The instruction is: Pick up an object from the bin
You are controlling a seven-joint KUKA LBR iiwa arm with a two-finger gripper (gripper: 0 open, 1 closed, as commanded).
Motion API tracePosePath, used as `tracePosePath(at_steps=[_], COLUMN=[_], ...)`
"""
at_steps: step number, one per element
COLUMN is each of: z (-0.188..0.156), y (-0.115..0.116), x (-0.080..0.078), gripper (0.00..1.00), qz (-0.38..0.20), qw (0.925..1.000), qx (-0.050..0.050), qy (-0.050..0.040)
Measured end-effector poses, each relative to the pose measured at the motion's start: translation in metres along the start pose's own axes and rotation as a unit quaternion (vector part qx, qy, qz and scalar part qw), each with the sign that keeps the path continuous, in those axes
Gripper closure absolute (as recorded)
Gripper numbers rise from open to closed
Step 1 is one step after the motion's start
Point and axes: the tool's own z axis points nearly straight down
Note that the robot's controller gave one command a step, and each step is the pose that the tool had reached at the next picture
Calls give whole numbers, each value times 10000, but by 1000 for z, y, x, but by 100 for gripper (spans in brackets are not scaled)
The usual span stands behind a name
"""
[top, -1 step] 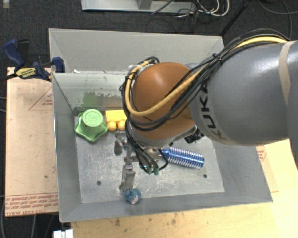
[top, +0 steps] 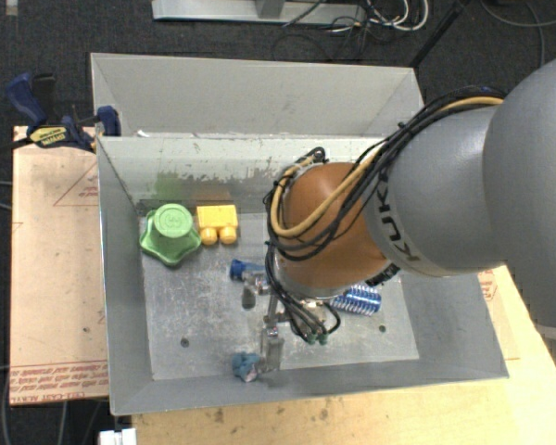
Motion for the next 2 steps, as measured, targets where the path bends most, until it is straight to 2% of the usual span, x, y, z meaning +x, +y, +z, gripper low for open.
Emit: tracePosePath(at_steps=[1, 2], z=[53, 52], y=[-2, -2], x=[0, 2], gripper=[0, 100], qz=[-99, -106], qw=[9999, 9999], qx=[-29, -24], qy=[-90, -47])
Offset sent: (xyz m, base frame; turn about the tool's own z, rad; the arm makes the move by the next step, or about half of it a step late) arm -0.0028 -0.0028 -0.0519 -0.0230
